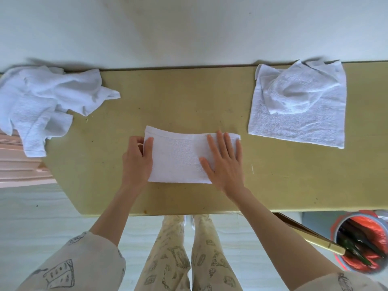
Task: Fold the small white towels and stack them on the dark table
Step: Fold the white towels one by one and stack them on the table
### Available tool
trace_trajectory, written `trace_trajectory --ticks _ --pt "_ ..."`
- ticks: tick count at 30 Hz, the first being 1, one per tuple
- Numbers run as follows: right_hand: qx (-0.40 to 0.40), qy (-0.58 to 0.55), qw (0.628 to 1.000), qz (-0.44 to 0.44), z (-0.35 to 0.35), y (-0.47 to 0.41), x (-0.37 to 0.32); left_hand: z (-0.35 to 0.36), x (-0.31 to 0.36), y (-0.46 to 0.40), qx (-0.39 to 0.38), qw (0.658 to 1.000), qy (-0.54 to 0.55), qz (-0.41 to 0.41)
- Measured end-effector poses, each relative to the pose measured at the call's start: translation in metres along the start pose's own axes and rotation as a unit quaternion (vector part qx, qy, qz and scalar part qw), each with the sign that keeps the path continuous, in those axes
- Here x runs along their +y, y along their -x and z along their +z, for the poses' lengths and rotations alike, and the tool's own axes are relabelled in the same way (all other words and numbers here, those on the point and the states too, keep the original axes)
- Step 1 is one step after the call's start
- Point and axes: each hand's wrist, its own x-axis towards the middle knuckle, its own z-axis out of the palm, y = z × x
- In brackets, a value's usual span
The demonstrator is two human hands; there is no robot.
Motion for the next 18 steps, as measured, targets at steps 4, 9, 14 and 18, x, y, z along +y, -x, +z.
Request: trace_trajectory --ticks 4,9,14,18 --pt "0.08 -0.252 0.963 0.059 -0.034 0.003 0.007 0.001 0.03 0.007 0.01 0.998 0.006 0.056" --pt "0.014 -0.461 0.841 0.284 -0.067 0.004 0.026 0.039 0.066 0.027 -0.05 0.989 -0.007 0.142" --pt "-0.034 -0.471 0.821 0.32 -0.063 0.007 0.036 0.097 0.068 0.046 -0.149 0.966 -0.106 0.182" --pt "-0.049 -0.477 0.813 0.331 -0.062 0.006 0.04 0.115 0.067 0.053 -0.187 0.957 -0.14 0.17"
